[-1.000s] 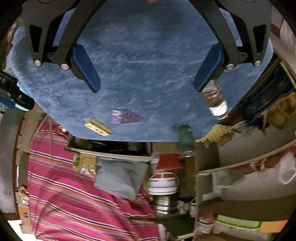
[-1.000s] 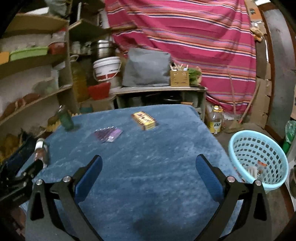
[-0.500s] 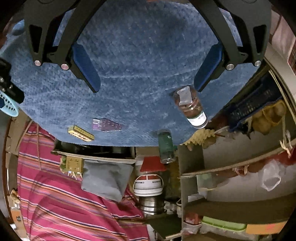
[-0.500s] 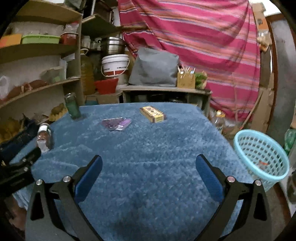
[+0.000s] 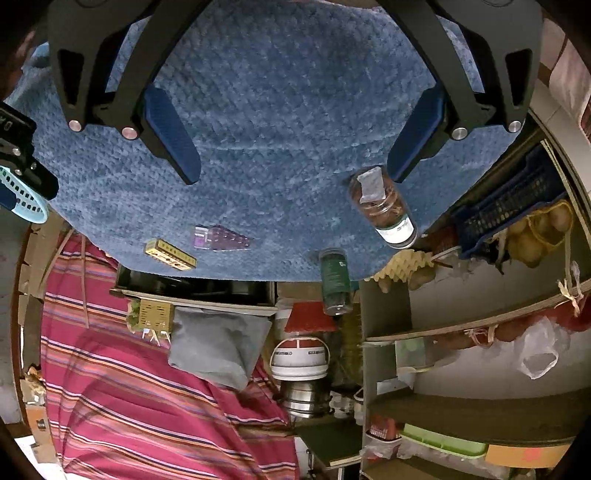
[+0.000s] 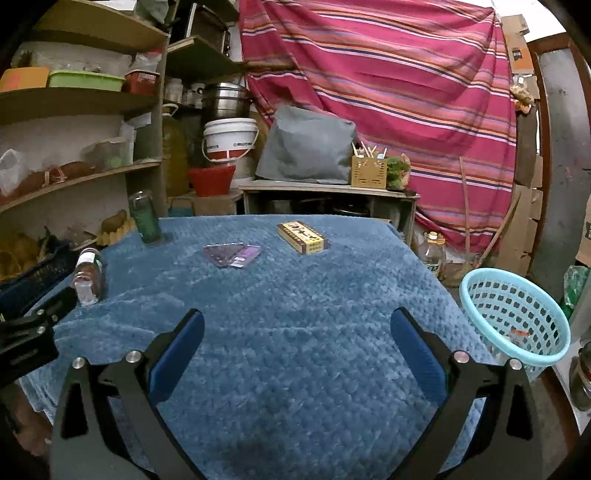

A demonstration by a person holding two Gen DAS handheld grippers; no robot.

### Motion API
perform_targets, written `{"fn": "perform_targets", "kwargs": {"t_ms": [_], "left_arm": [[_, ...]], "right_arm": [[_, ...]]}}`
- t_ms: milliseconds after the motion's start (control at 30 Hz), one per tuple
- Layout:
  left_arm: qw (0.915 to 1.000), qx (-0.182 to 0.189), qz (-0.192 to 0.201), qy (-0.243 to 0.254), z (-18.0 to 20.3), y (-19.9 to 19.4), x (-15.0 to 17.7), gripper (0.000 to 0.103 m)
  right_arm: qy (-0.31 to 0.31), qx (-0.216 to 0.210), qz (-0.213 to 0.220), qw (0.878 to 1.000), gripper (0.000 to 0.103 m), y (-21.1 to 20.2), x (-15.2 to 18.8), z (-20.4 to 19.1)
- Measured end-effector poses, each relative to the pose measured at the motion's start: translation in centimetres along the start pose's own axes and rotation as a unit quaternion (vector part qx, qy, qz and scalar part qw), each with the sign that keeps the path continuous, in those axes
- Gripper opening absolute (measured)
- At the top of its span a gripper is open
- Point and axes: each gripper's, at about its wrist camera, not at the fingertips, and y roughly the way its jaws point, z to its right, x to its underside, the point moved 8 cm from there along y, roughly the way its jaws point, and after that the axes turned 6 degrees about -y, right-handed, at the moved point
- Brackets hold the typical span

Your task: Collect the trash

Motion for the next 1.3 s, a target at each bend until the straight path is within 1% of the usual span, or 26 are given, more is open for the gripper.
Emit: {"fn": "perform_targets", "kwargs": {"t_ms": [200, 567, 1300], "left_arm": [[1.0, 0.004, 0.003, -0.002, 0.1, 0.0, -0.1, 0.098], [1.0, 0.004, 0.009, -0.002, 0.2, -0.2, -0.3, 0.098], [0.9999, 0.009, 0.008, 0.007, 0.4, -0.1, -0.4, 0.098]], "right_arm": [[0.008, -0.005, -0.009, 1.0, 0.098, 0.5, 0.2, 0.0], [-0.011, 0.003, 0.008, 1.0, 0.098, -0.1, -0.3, -0.7], [-0.014, 0.002, 0.011, 1.0, 0.098, -0.2, -0.2, -1.0]]}}
